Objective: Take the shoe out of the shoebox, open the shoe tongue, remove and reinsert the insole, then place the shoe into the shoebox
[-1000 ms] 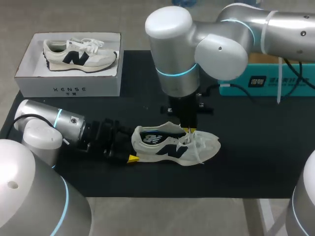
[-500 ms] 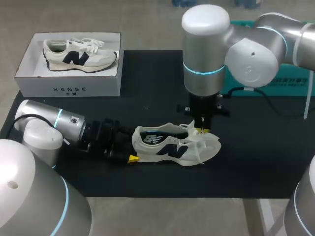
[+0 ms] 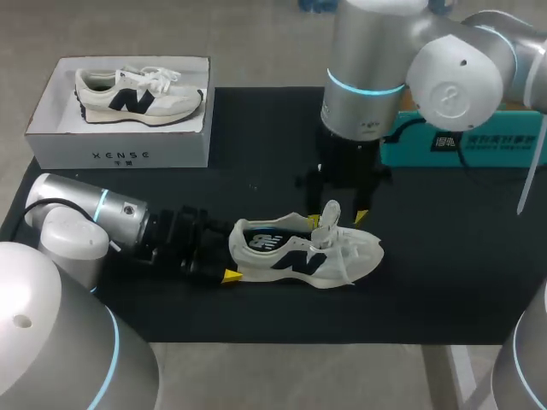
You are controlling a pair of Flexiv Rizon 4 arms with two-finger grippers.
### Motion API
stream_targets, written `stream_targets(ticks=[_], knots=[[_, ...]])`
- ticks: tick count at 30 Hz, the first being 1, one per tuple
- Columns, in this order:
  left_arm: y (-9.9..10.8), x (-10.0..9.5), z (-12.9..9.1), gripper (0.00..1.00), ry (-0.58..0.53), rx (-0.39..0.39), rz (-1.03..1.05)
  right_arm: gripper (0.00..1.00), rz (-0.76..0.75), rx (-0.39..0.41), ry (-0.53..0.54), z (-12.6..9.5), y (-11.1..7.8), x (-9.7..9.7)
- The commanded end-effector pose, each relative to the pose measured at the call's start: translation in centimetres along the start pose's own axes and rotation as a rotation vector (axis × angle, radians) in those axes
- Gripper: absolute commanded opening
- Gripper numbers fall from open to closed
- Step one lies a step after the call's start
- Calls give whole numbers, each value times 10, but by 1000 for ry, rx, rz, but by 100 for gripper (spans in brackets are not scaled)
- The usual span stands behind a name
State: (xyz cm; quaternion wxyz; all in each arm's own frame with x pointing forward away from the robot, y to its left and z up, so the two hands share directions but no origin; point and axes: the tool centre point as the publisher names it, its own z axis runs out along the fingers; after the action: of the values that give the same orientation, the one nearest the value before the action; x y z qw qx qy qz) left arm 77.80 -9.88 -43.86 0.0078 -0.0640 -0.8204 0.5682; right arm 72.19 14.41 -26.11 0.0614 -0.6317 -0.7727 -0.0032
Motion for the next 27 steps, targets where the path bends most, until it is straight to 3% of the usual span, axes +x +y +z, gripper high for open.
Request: stream_targets(ticks=[1,5,20,21,27], knots=[[2,2,1,0,-2,-2,1,100,-1017,301,-64,1,-14,30],[2,2,1,0,-2,-2,1,100,-1143,383,-59,2,-23,42],[2,2,1,0,-2,-2,1,100,-1143,383,-59,2,-23,42],[2,2,1,0,-2,-2,1,100,-1186,397,-97,2,-20,45],[2,2,1,0,-2,-2,1,100,-1556,244,-215,1,-6,58]])
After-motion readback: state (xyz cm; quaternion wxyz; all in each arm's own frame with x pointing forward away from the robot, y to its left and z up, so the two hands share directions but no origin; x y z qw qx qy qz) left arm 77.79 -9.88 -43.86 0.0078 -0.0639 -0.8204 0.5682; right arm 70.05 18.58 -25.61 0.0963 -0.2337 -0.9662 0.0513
